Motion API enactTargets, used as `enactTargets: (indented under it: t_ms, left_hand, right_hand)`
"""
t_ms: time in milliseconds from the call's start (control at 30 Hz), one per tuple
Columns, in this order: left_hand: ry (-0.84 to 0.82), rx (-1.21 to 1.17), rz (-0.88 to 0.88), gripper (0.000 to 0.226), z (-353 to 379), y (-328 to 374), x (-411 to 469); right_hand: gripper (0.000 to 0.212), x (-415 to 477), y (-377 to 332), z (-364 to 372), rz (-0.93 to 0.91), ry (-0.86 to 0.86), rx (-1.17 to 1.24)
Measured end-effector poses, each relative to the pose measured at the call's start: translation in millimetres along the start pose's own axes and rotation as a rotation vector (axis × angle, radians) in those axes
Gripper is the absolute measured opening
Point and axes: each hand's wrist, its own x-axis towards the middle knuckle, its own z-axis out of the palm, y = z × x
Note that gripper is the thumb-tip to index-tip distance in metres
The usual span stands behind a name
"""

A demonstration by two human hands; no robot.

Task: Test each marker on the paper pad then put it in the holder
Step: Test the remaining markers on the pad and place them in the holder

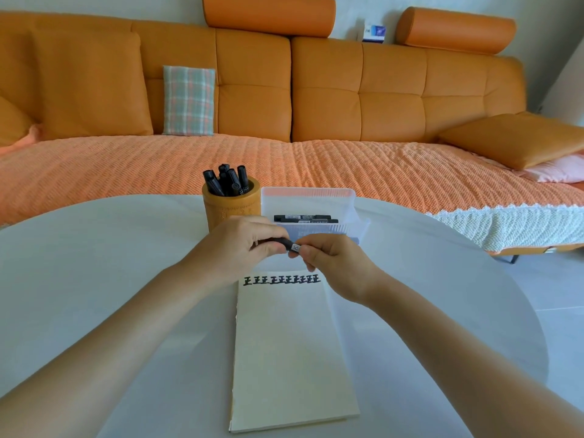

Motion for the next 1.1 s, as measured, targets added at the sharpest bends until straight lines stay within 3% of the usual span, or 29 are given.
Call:
enactTargets:
  t_ms: [233,367,467,567,733,900,1033,1100]
  left_hand:
    - [0.255,-0.018,-0.110,0.033,-22,-22,15]
    - [0.500,0.029,-0.340,0.043,-36,-53,15]
    - [0.392,-0.019,-0.548,0.063,-37,-70,15]
    - [0.262,-0.095,-0.579,0.074,-39,-78,16]
    - [0.211,-0.163,-0.536,0.070,-44,-89,22]
    - [0.221,-0.193,-0.489,0.057,-50,-96,23]
    - [0.334,-0.171,-0.415,0.048,-53,-94,23]
    - [0.382,-0.190,-0.395,0.046,-52,-92,24]
  right_hand:
    - [0.016,20,-14,-4,-0.040,0.122,-0.052]
    - [0.009,47,-37,-4,-0.061,0.282,0.012]
    - [0.010,84,-53,-7,-0.099,0.435,0.027]
    - [0.009,120,-69,-2,-0.149,0.517,0.031]
    - [0.025,153,-78,19,-0.144,0.451,-0.038]
    - [0.016,162,-81,23,0.048,0.268,-0.114]
    - [0.050,159,-91,26,0.143,0.128,-0.241]
    - [0.054,162,-91,30,0.141,0.098,-0.290]
